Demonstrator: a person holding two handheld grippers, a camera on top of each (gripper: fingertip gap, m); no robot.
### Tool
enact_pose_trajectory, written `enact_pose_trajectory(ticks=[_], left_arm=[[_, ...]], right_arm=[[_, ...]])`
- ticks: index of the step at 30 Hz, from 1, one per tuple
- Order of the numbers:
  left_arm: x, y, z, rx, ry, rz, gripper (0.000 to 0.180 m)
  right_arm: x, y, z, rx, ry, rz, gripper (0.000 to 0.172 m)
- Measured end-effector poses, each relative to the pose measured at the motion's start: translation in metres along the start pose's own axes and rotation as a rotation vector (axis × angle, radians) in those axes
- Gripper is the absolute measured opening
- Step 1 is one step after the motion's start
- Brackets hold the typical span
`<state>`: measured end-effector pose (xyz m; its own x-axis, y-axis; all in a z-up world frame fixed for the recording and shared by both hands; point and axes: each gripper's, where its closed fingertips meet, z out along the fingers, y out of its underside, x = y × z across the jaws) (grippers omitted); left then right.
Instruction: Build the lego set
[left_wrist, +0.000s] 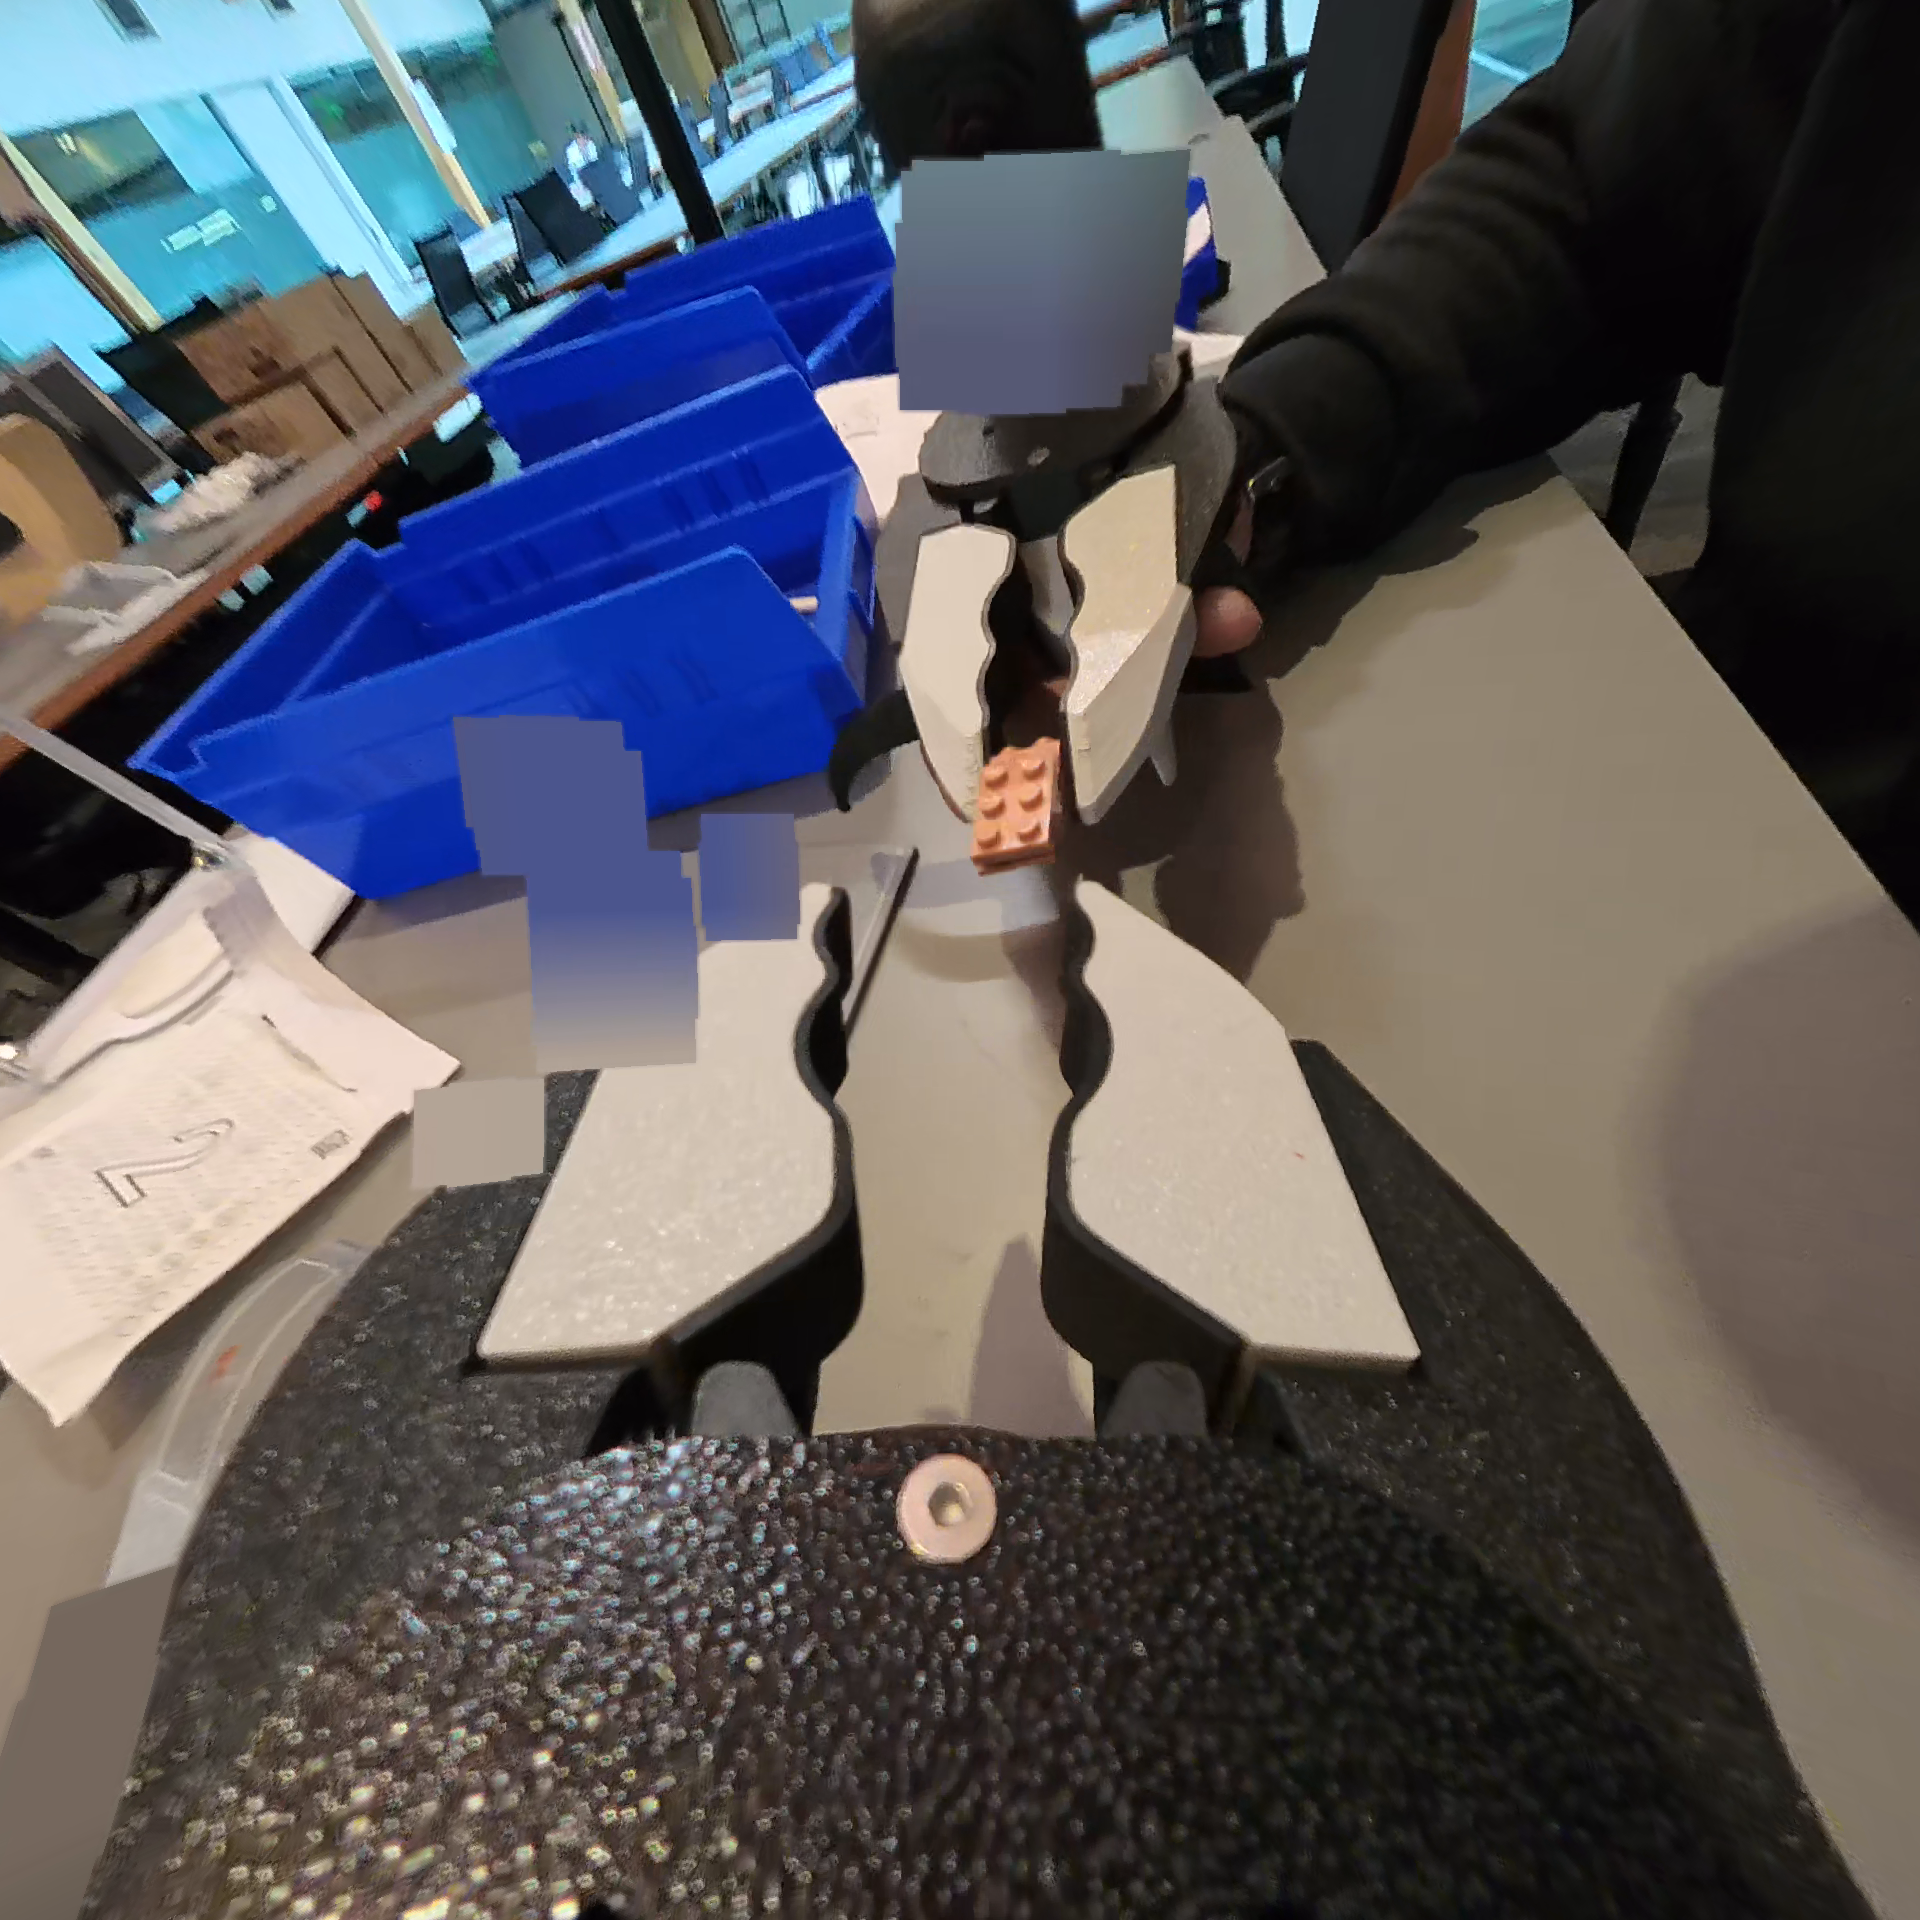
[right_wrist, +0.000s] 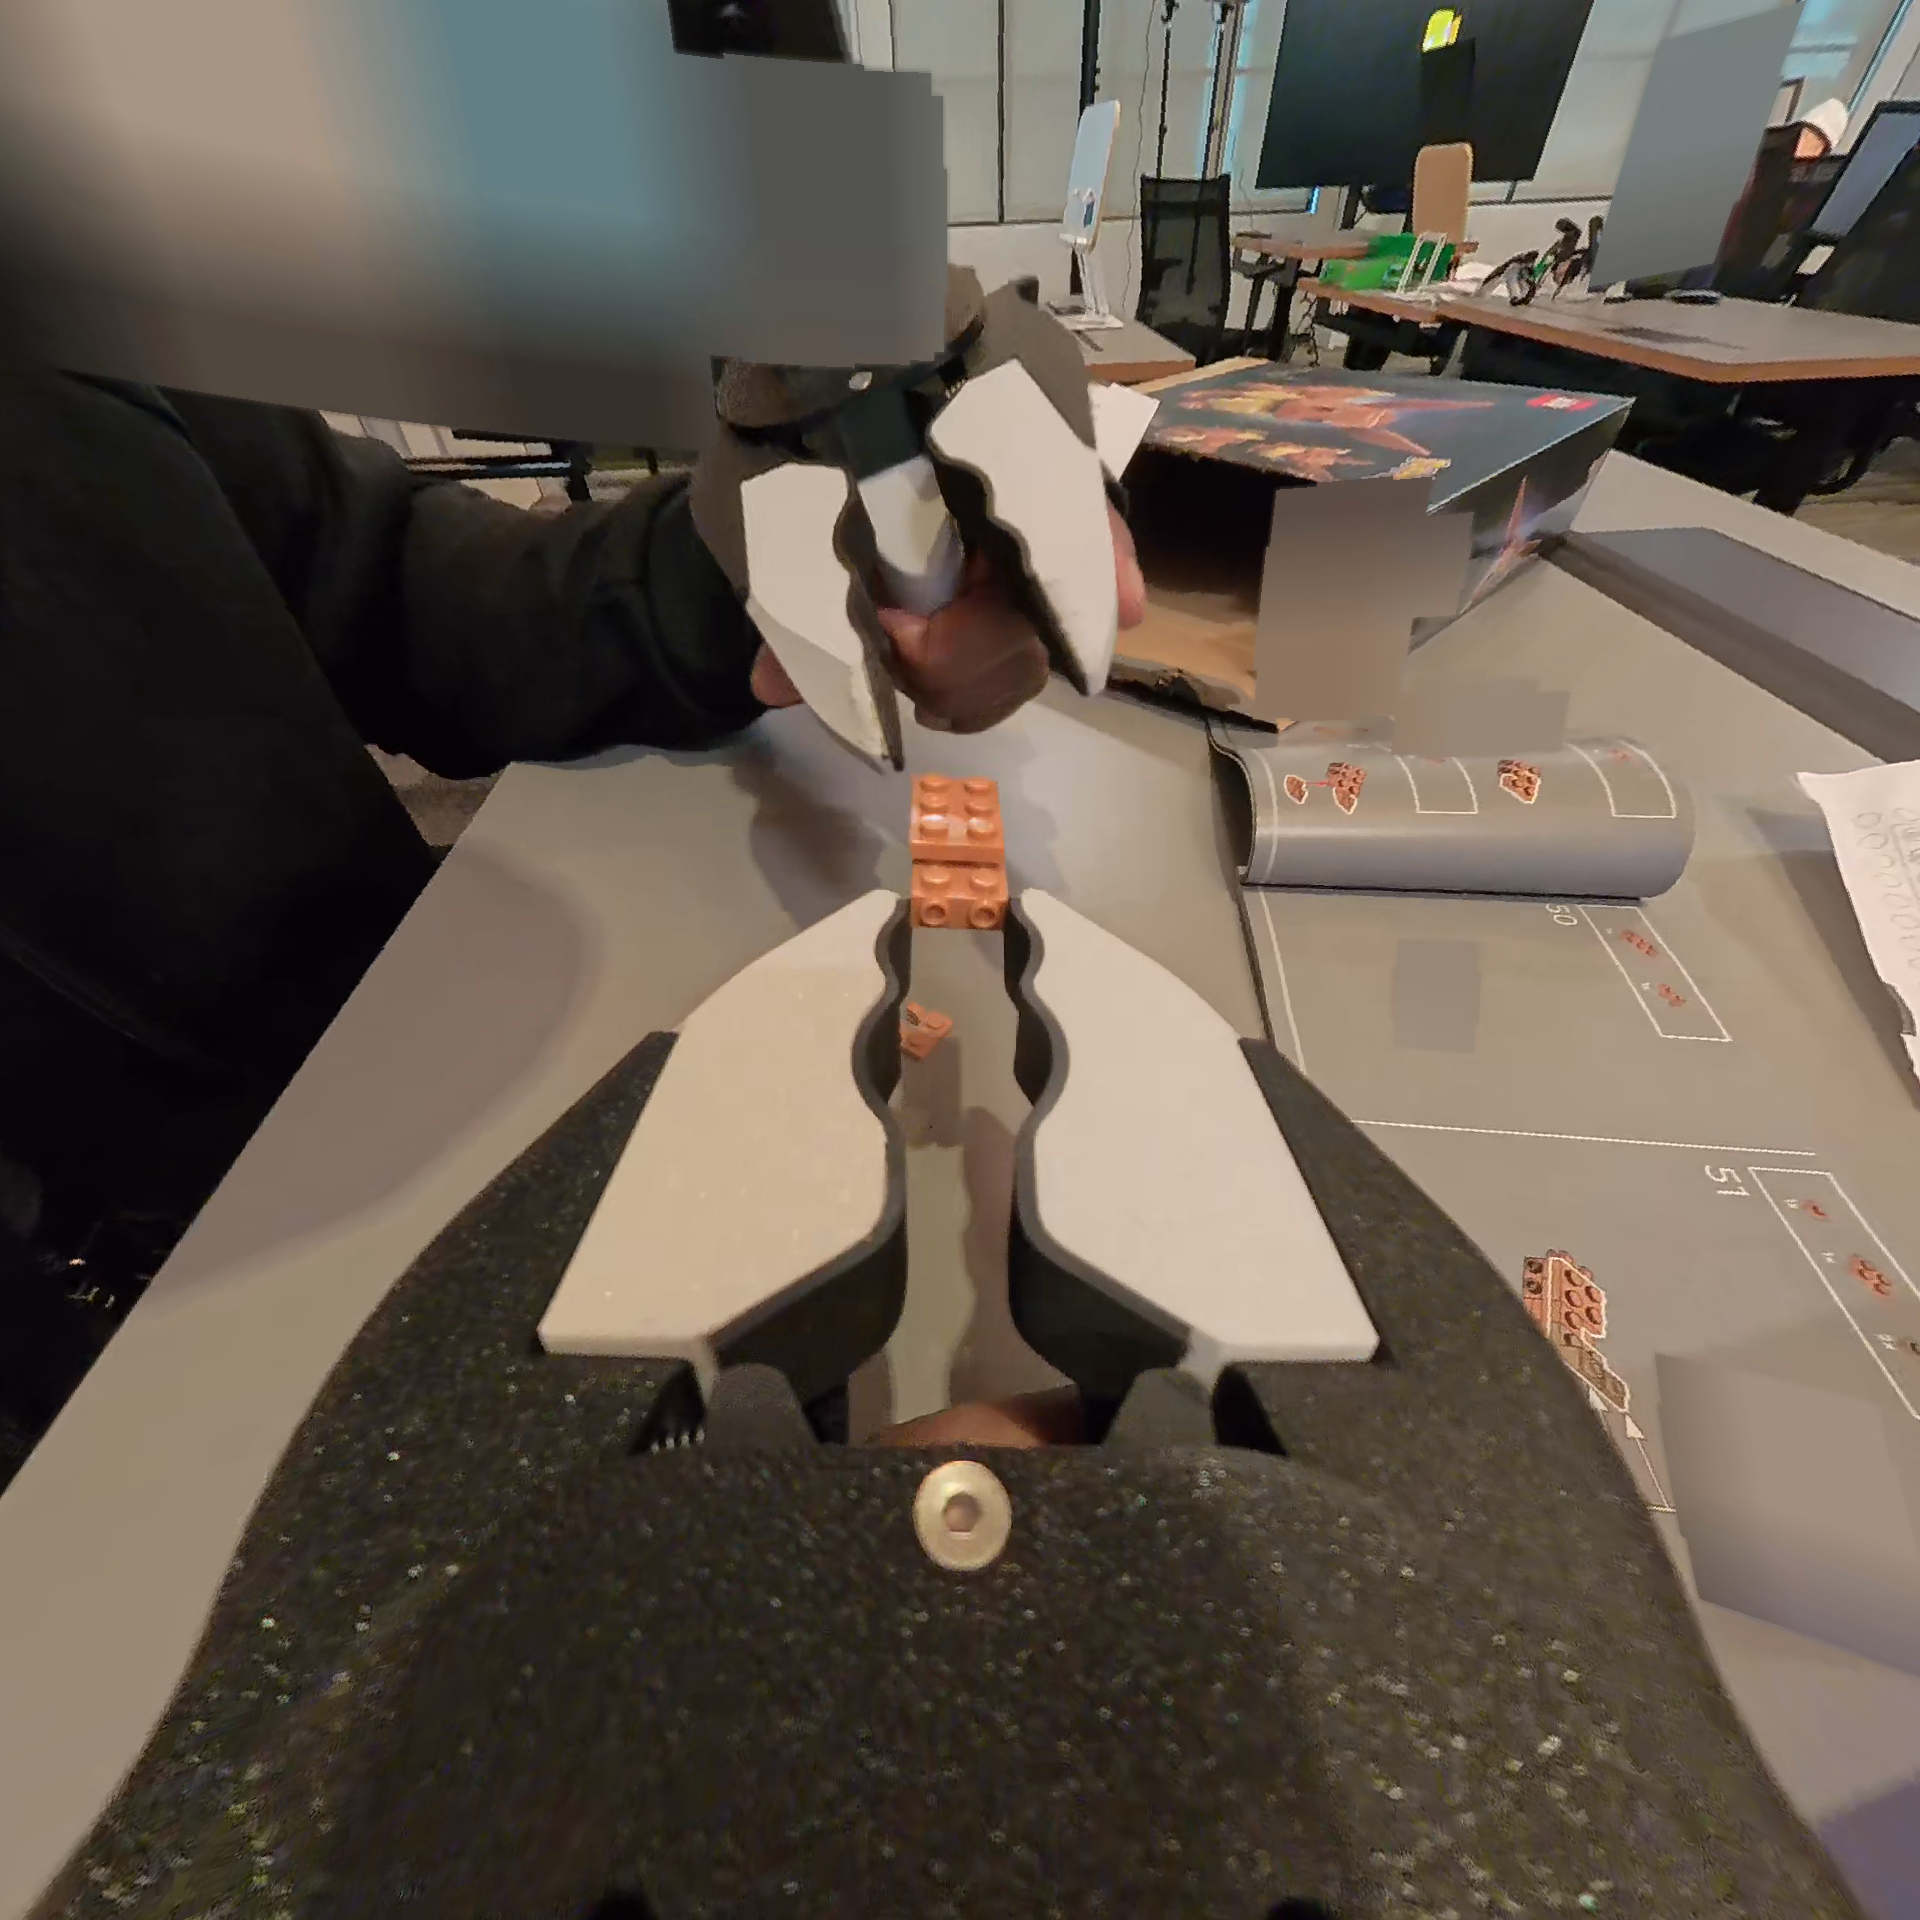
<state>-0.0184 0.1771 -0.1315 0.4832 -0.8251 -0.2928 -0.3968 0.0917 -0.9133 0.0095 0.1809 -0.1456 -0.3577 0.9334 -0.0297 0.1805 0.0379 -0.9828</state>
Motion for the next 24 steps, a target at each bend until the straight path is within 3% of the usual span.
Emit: enact_pose_trajectory(ticks=[4,11,24], left_arm=[[0.007,-0.013,0.001,0.114,-0.006,0.067,0.037],[0.011,-0.021,0.005,0.192,-0.069,0.161,0.037],[0.019,-0.029,0.015,0.124,-0.184,0.640,0.041]], right_arm=[[0.001,-0.005,-0.007,0.046,-0.017,0.031,0.017],[-0.002,-0.010,-0.012,0.091,-0.050,0.039,0.017],[-0.010,-0.011,-0.014,0.100,-0.173,0.125,0.017]])
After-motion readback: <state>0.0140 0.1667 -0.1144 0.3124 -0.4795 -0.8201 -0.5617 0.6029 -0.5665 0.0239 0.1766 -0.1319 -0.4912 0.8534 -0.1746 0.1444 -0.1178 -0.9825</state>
